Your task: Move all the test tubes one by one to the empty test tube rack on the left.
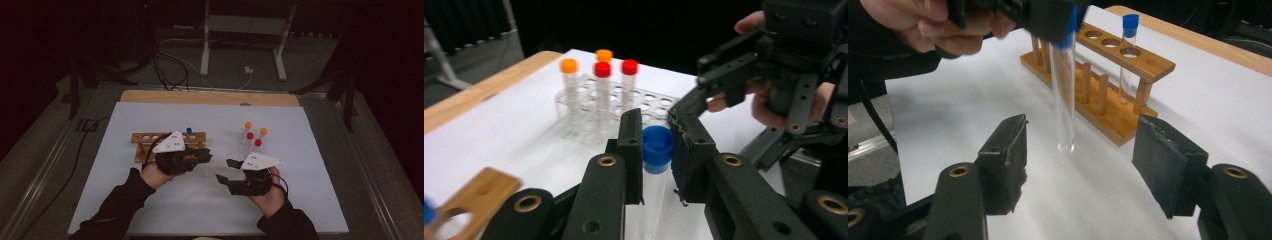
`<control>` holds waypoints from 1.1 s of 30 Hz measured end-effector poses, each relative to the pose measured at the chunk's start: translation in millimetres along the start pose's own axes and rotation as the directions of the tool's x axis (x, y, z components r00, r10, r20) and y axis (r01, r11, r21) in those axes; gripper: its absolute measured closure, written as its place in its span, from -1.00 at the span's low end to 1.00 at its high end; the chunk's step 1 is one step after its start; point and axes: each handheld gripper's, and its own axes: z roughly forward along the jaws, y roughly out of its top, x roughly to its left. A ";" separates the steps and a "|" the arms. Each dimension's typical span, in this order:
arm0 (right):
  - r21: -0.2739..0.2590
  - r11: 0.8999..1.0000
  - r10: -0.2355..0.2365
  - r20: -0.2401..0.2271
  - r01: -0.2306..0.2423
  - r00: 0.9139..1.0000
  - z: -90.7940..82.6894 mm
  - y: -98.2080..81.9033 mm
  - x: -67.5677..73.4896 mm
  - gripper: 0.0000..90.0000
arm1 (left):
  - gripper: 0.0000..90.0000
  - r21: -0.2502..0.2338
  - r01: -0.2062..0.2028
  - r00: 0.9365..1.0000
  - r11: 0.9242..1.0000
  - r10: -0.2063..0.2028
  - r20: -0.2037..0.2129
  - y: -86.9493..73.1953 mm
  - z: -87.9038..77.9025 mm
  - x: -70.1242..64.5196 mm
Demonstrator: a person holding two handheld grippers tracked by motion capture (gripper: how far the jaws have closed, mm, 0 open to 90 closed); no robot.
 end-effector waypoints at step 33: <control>-0.082 0.997 0.010 0.001 -0.010 1.000 -14.3 -0.8 -4.7 -1.00 | 0.72 -0.058 0.041 0.961 0.997 -0.056 -0.271 16.2 -44.8 77.0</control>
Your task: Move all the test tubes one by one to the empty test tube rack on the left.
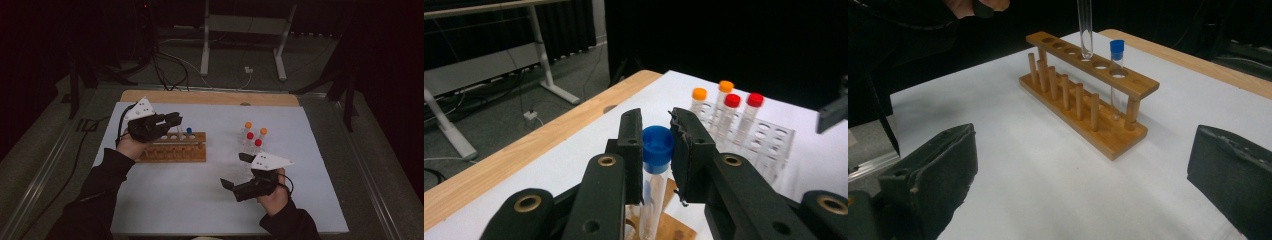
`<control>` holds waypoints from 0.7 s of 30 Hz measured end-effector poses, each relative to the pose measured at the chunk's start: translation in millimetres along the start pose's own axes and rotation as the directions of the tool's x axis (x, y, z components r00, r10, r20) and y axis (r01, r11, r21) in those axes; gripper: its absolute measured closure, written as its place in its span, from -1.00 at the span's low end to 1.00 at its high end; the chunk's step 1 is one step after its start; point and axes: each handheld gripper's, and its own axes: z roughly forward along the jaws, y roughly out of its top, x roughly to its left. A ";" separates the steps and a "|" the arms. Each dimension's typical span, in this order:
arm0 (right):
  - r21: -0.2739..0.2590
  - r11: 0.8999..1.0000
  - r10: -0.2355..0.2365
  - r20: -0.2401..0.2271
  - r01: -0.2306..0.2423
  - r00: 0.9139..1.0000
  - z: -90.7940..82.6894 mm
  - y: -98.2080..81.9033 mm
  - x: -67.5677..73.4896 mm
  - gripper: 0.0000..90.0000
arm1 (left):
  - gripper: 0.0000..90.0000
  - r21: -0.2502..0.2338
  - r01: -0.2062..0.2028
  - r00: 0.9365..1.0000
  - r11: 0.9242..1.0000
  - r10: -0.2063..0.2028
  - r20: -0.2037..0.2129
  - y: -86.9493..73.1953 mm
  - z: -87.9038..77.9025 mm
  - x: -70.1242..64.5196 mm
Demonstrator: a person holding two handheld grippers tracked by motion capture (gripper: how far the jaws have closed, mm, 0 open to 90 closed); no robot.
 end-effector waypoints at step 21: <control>-0.008 1.000 0.004 -0.005 -0.004 1.000 -2.1 -2.1 -3.3 -1.00 | 0.72 0.091 0.028 1.000 0.995 -0.027 -0.015 -37.1 33.8 6.9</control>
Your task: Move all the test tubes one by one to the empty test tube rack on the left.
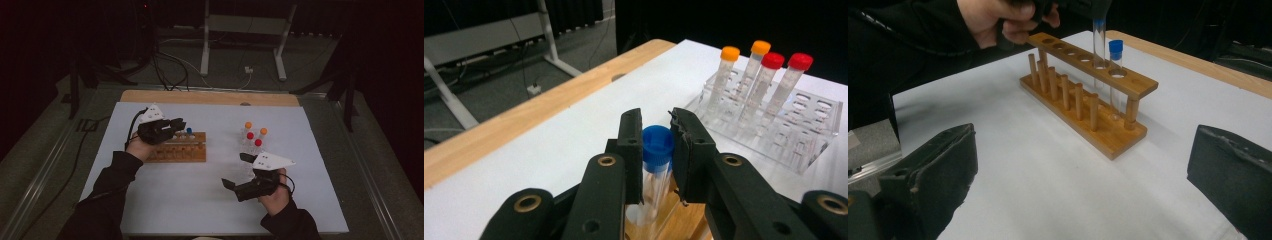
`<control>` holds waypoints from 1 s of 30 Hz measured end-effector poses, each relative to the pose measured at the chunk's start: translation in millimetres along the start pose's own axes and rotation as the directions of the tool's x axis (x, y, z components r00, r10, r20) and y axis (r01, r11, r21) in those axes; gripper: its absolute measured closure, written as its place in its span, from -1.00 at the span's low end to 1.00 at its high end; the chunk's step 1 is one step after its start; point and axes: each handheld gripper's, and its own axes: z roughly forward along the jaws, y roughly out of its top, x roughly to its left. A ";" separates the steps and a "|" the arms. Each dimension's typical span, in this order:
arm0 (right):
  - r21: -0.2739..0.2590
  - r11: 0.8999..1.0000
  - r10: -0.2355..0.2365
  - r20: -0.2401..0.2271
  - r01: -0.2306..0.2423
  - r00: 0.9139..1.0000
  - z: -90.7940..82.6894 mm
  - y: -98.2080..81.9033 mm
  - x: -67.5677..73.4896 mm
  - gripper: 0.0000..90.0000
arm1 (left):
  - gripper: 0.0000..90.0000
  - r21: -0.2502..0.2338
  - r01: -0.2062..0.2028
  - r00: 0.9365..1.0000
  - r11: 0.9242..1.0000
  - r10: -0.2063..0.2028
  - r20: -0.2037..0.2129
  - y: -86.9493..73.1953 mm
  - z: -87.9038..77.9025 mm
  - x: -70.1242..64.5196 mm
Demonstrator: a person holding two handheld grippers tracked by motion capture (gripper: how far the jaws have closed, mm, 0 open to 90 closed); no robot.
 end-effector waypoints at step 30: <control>-0.010 1.000 0.004 -0.016 -0.004 1.000 -2.6 -0.1 -1.5 -1.00 | 0.70 0.066 0.011 1.000 0.998 -0.012 0.012 -18.4 14.6 1.6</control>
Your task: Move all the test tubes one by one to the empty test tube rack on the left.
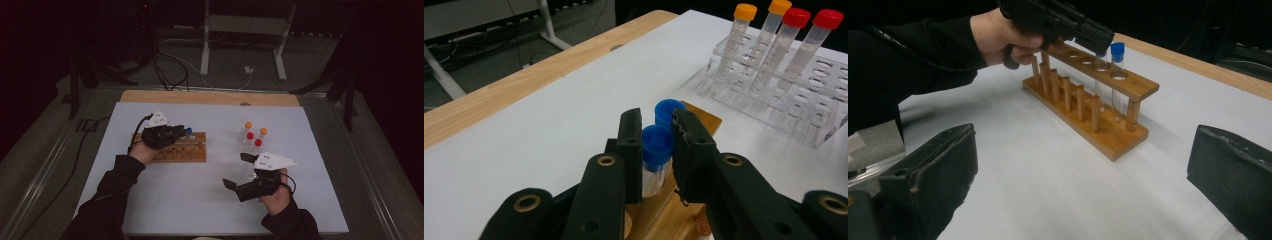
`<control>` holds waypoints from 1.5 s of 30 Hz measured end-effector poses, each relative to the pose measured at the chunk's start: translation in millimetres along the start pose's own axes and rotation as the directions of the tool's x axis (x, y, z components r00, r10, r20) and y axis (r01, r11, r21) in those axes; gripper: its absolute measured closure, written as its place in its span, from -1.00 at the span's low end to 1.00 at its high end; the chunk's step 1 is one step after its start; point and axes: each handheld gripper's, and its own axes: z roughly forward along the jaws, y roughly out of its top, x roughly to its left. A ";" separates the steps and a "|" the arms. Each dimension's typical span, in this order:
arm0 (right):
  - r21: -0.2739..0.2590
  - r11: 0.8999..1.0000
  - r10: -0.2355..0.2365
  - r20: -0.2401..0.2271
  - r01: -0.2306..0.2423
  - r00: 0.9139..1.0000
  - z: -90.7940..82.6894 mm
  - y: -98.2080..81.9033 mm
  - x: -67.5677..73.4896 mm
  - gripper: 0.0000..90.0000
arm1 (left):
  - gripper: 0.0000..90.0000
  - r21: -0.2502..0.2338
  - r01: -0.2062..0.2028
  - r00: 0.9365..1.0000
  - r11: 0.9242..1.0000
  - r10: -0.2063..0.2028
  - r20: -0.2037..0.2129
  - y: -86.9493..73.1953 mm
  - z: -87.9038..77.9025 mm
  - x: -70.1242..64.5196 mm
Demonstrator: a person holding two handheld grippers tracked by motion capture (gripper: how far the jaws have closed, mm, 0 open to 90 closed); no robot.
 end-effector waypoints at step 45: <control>0.065 0.984 0.130 0.392 -0.168 0.911 -7.7 -30.6 -89.4 -0.07 | -0.95 -0.140 0.007 0.975 0.990 0.024 0.219 -10.1 -61.3 -57.5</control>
